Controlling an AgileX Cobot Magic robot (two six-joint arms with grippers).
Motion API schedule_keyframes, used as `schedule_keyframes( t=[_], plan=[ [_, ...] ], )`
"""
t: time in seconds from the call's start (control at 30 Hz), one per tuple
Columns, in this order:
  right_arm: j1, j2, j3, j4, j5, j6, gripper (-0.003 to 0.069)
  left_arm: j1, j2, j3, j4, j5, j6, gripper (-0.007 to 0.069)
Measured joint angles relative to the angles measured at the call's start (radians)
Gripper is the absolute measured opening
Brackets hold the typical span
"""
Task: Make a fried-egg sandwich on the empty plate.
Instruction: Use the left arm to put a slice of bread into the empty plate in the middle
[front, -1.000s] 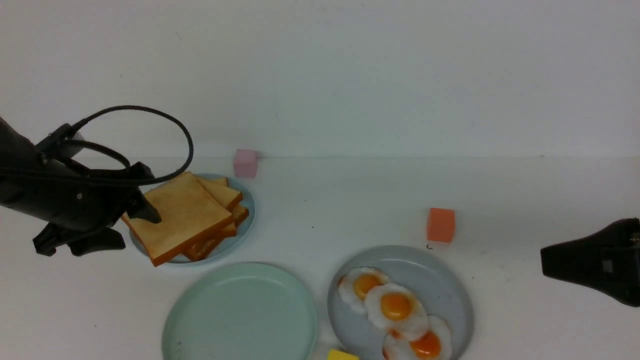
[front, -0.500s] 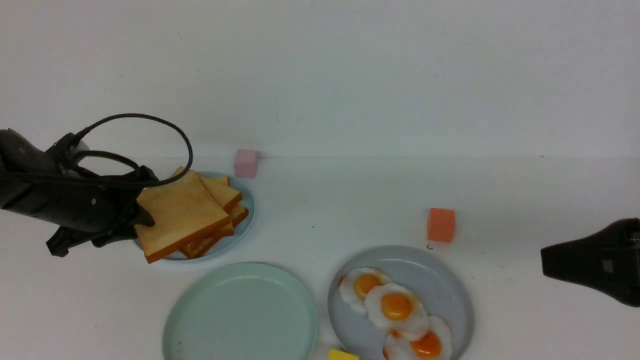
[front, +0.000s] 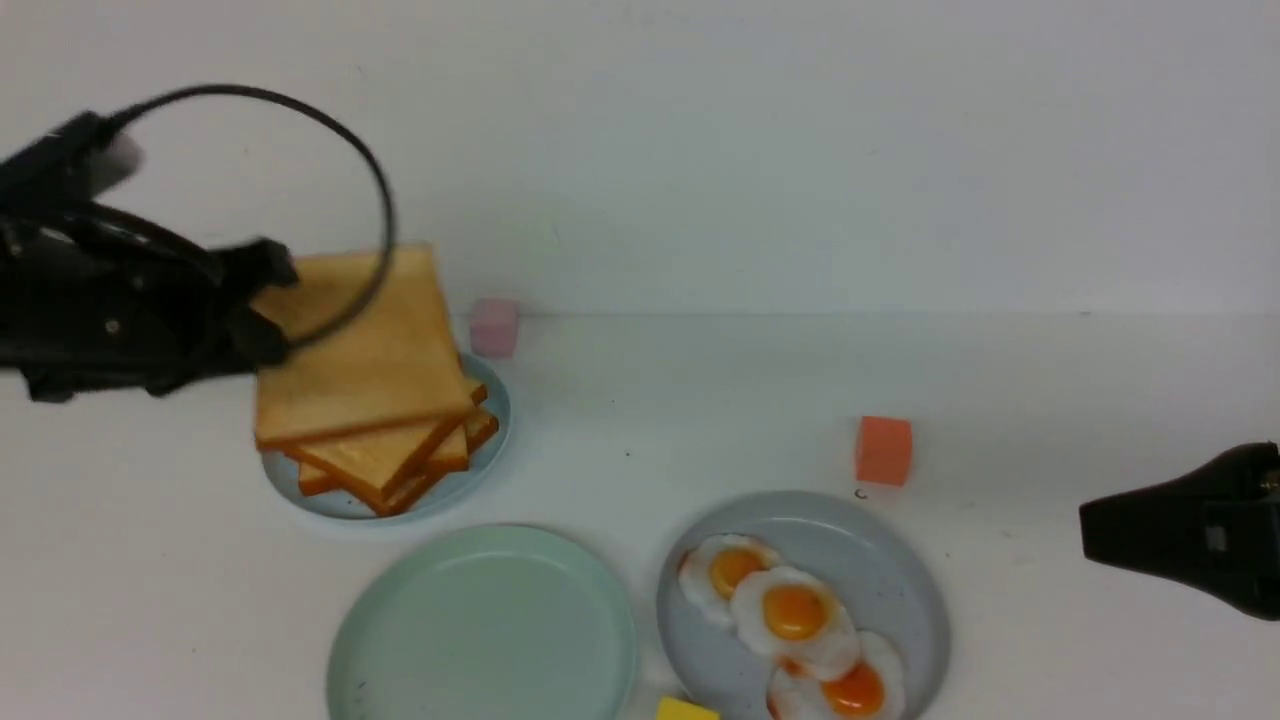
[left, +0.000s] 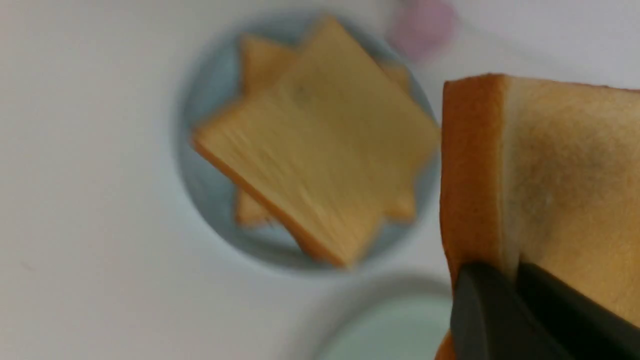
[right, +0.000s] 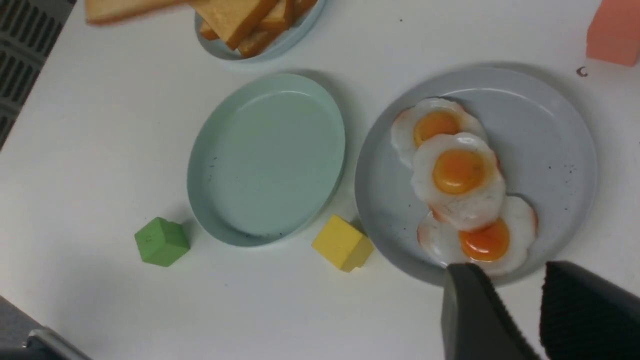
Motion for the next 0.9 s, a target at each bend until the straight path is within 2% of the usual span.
schedule_keyframes(
  t=[0.23, 0.43, 0.57, 0.63, 0.67, 0.7, 0.8, 0.9],
  plan=[
    [0.000, 0.000, 0.000, 0.005, 0.000, -0.014, 0.0236, -0.155, 0.065, 0.191, -0.056, -0.042, 0.023, 0.0027],
    [0.000, 0.000, 0.000, 0.013, 0.000, -0.048, 0.0259, -0.199, 0.186, 0.225, -0.084, -0.110, 0.023, 0.0027],
    [0.000, 0.009, 0.000, 0.013, -0.001, -0.051, 0.0297, -0.201, 0.231, 0.225, -0.086, -0.121, 0.023, 0.0065],
    [0.000, 0.022, 0.000, 0.011, -0.001, -0.051, 0.0322, -0.201, 0.231, 0.225, -0.085, -0.120, 0.023, 0.0096],
    [0.000, 0.043, -0.001, 0.004, 0.000, -0.052, 0.0357, -0.201, 0.226, 0.225, -0.076, -0.111, 0.023, 0.0143],
    [0.000, 0.050, -0.002, 0.003, 0.001, -0.054, 0.0367, -0.201, 0.223, 0.225, -0.074, -0.109, 0.023, 0.0158],
    [0.000, 0.135, -0.026, -0.008, 0.026, -0.091, 0.0442, -0.201, 0.176, 0.225, -0.028, -0.077, 0.005, 0.0301],
    [0.000, 0.219, -0.064, 0.004, 0.049, -0.144, 0.0477, -0.202, 0.106, 0.219, 0.052, -0.052, -0.047, 0.0417]
  ],
)
